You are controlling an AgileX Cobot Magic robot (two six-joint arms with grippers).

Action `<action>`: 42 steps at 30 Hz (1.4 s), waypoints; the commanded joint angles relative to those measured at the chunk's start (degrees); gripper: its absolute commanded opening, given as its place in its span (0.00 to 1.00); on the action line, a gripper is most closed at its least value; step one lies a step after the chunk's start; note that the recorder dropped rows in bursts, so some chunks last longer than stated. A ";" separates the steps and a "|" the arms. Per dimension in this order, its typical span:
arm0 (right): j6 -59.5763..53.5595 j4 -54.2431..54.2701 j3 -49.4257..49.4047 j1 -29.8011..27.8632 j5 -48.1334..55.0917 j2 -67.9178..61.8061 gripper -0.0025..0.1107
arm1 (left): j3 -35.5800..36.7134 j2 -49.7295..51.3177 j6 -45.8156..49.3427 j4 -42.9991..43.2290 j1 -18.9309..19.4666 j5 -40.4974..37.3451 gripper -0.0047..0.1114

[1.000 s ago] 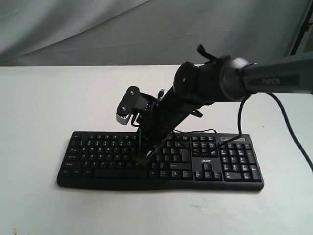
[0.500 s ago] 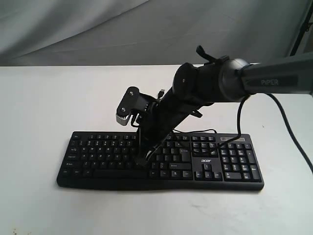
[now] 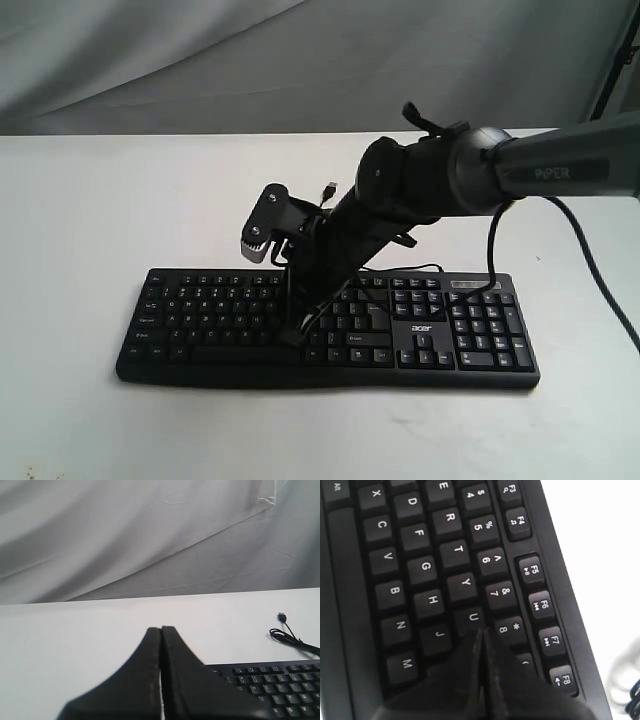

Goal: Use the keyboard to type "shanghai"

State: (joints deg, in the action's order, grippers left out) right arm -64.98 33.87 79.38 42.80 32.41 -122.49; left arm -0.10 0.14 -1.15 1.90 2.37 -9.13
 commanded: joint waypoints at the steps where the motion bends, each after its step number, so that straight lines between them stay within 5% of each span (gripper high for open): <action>1: -0.86 1.21 -0.34 0.00 -0.54 0.05 0.02 | 0.10 -0.14 -0.15 0.00 -0.37 0.34 0.04; 22: -0.81 1.37 0.01 0.00 0.14 4.88 0.02 | 0.10 -0.14 -0.15 0.00 -0.37 0.34 0.04; 42: 14.04 -3.24 -0.25 -0.11 0.98 44.36 0.02 | 0.10 -0.14 -0.15 0.00 -0.37 0.34 0.04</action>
State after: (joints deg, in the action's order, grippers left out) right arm -50.81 31.19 79.13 42.80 33.24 -80.05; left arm -0.10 0.14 -1.15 1.90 2.37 -9.13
